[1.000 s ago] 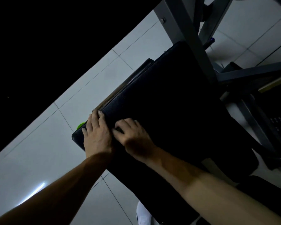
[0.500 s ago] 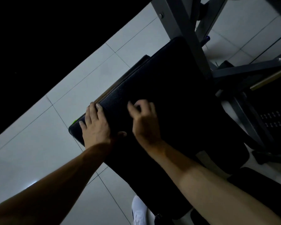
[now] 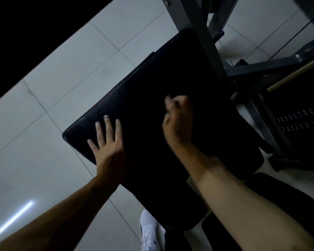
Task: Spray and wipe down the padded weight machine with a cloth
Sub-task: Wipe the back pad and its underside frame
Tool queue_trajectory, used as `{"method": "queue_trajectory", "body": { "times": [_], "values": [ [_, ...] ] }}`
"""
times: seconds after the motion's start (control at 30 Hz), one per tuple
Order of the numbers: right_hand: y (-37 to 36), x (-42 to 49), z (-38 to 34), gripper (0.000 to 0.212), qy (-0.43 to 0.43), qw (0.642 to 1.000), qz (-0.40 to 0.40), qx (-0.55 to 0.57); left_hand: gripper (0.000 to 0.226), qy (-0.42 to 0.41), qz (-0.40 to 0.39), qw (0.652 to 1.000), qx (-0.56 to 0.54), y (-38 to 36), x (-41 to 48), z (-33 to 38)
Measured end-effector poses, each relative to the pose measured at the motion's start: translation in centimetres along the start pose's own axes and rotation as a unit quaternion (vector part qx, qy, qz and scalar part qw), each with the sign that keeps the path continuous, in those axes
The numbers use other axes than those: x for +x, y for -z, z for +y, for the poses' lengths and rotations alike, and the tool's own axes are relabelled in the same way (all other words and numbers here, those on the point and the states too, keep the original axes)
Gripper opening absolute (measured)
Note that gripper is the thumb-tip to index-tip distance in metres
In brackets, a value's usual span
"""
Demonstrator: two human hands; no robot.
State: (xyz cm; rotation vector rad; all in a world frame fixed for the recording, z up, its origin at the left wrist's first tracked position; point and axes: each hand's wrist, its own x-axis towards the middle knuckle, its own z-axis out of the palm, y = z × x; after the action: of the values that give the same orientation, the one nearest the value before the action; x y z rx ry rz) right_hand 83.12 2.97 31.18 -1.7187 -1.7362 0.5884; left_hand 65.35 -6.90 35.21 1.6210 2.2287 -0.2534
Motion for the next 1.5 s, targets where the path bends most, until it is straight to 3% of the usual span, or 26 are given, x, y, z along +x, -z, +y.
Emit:
{"method": "queue_trajectory", "body": {
  "times": [0.1, 0.17, 0.23, 0.3, 0.4, 0.47, 0.5, 0.57, 0.67, 0.73, 0.8, 0.83, 0.93, 1.0, 1.07, 1.17, 1.3, 1.4, 1.5],
  "values": [
    [-1.7, -6.9, -1.7, 0.046, 0.180, 0.976, -0.123, -0.027, 0.107, 0.012, 0.001, 1.000, -0.002, 0.1, 0.1, 0.2],
    [-1.2, -7.7, -0.8, 0.042, 0.237, 0.954, -0.179, -0.035, 0.101, 0.014, 0.005, 1.000, -0.007, 0.0, 0.1, 0.3],
    [0.4, -5.2, 0.8, 0.040, 0.225, 0.957, -0.183, -0.033, 0.110, 0.022, -0.011, 1.000, -0.007, 0.2, 0.2, 0.7],
    [1.9, -2.0, 2.9, 0.034, 0.190, 0.971, -0.126, -0.068, 0.121, 0.025, -0.026, 0.999, -0.015, 0.3, 0.2, 0.7],
    [4.3, 2.9, 6.6, 0.023, 0.004, 0.998, 0.025, -0.059, 0.127, 0.014, -0.016, 1.000, -0.014, 0.0, 0.1, 0.6],
    [4.3, 3.6, 6.9, 0.029, -0.095, 0.992, 0.073, -0.049, 0.127, 0.014, -0.014, 1.000, -0.009, -0.2, 0.1, 0.5],
    [3.7, 2.8, 6.1, 0.032, -0.102, 0.991, 0.080, -0.041, 0.127, 0.013, -0.017, 1.000, -0.009, -0.2, 0.1, 0.5],
    [2.1, -0.4, 3.8, 0.032, -0.045, 0.997, 0.060, -0.026, 0.127, 0.016, -0.022, 1.000, -0.011, -0.1, 0.2, 0.6],
    [-0.2, -7.6, 0.6, 0.043, 0.084, 0.996, -0.036, -0.011, 0.120, 0.029, -0.017, 0.999, -0.013, -0.2, 0.2, 0.8],
    [-0.4, -10.4, 0.4, 0.050, 0.163, 0.979, -0.113, -0.044, 0.114, 0.022, 0.000, 1.000, -0.012, -0.5, 0.1, 0.8],
    [0.3, -9.7, 1.9, 0.043, 0.206, 0.963, -0.158, -0.069, 0.118, 0.020, -0.004, 1.000, -0.012, -0.4, 0.2, 0.6],
    [1.0, -8.5, 2.8, 0.038, 0.201, 0.964, -0.156, -0.079, 0.123, 0.019, -0.012, 1.000, -0.012, -0.4, 0.2, 0.6],
    [3.6, -3.3, 7.0, 0.059, 0.100, 0.990, -0.055, -0.086, 0.133, 0.014, -0.018, 1.000, -0.009, -0.2, 0.2, 0.5],
    [5.0, -0.5, 9.0, 0.040, -0.029, 0.993, 0.033, -0.107, 0.135, 0.008, -0.013, 1.000, -0.012, -0.2, 0.2, 0.5],
    [4.9, -0.1, 8.9, 0.041, -0.107, 0.986, 0.073, -0.103, 0.134, 0.003, -0.004, 1.000, -0.014, -0.4, 0.1, 0.4],
    [2.8, -4.6, 5.3, 0.048, -0.075, 0.994, 0.019, -0.075, 0.134, -0.005, 0.009, 1.000, -0.007, -0.5, 0.1, 0.0],
    [0.1, -14.0, 2.4, 0.052, 0.072, 0.993, -0.068, -0.059, 0.120, -0.044, 0.043, 0.998, -0.015, -1.8, -1.6, -0.1],
    [1.0, -15.6, 3.7, 0.049, 0.155, 0.978, -0.126, -0.054, 0.115, -0.088, 0.019, 0.996, -0.002, -3.6, -3.8, 0.8],
    [3.2, -11.7, 7.6, 0.037, 0.069, 0.993, -0.088, -0.035, 0.133, -0.101, -0.007, 0.994, 0.039, -4.8, -4.2, 1.2]
  ]
}}
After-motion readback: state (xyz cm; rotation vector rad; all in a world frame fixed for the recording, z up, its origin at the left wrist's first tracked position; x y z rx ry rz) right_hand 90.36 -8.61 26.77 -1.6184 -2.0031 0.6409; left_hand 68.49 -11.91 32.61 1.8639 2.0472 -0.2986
